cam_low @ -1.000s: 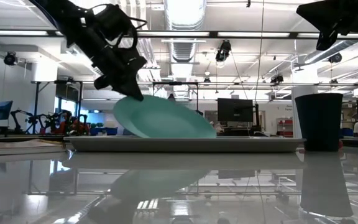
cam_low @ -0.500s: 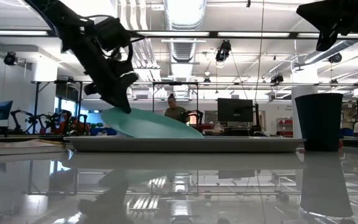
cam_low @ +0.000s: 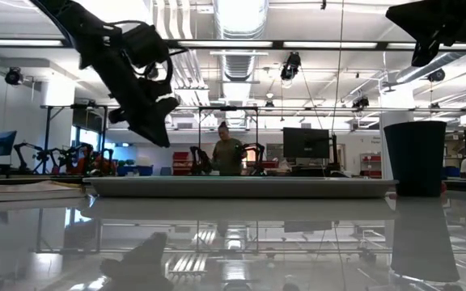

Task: Pick and place plate/cup/fork/spoon on tray
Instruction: Put the green plate on the gray serving tray, then put the black cup on the gray serving tray to the top right of the green plate

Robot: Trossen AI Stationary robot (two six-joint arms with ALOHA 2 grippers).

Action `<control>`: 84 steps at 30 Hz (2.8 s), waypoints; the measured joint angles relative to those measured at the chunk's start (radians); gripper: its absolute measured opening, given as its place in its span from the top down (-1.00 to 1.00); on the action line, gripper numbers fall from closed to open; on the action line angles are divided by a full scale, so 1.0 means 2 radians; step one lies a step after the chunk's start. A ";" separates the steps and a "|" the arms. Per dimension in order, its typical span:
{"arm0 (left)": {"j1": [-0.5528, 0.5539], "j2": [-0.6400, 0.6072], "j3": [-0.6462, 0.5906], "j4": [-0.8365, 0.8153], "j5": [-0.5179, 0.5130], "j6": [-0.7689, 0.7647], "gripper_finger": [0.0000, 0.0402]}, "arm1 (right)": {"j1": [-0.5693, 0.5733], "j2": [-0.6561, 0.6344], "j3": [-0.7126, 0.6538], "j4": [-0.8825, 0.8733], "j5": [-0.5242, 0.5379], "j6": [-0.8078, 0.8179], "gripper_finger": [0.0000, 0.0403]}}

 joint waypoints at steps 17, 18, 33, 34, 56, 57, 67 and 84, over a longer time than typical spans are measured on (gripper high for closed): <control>-0.096 0.093 0.006 0.087 0.047 -0.005 0.93 | 0.000 0.005 -0.001 -0.032 -0.002 0.045 0.96; -0.097 0.098 0.008 0.087 0.047 0.002 0.96 | 0.000 0.007 -0.001 -0.041 -0.001 0.058 0.96; -0.107 0.060 0.047 0.020 0.056 0.104 1.00 | 0.000 0.083 -0.001 0.074 0.000 0.057 0.96; -0.107 0.058 0.047 0.012 0.058 0.111 1.00 | 0.000 0.088 -0.001 0.084 0.001 0.057 0.96; -0.066 0.156 0.029 0.079 0.057 0.172 1.00 | 0.000 0.151 0.000 0.145 0.017 0.113 0.96; -0.064 0.160 0.029 0.079 0.051 0.172 1.00 | 0.000 0.151 0.000 0.146 0.018 0.113 0.96; -0.024 0.169 0.029 0.090 0.024 0.183 1.00 | 0.000 0.152 0.000 0.146 0.019 0.105 0.96; -0.022 0.034 0.028 0.136 0.125 0.264 1.00 | 0.000 0.169 0.026 0.090 0.098 0.182 0.96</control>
